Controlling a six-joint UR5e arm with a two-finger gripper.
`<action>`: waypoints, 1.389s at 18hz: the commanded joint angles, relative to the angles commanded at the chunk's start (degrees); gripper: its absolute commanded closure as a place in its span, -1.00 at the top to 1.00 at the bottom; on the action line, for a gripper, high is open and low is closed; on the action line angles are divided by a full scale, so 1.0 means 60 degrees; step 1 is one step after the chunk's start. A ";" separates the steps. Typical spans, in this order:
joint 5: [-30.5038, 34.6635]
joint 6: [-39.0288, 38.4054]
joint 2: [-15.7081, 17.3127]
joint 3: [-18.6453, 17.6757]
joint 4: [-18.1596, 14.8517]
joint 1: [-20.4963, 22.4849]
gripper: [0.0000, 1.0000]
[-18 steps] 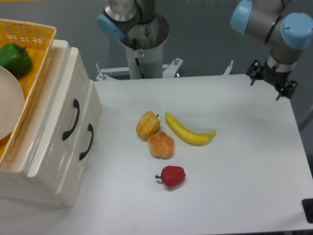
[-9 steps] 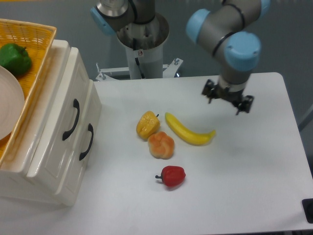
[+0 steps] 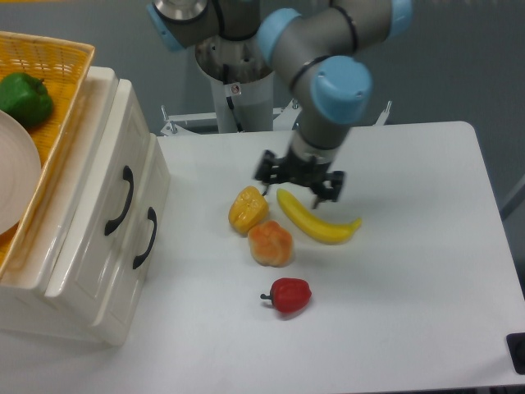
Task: Slide the top white drawer open
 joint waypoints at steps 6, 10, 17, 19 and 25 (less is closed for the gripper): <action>-0.1321 -0.0747 0.0000 0.0234 -0.0162 -0.0660 1.00; -0.2082 -0.1232 -0.0015 0.0571 -0.0162 -0.0734 1.00; -0.2157 -0.1510 -0.0102 0.0513 -0.0162 -0.1378 1.00; -0.2142 -0.1525 -0.0175 0.0484 -0.0162 -0.1437 1.00; -0.2142 -0.1525 -0.0263 0.0469 -0.0147 -0.1584 1.00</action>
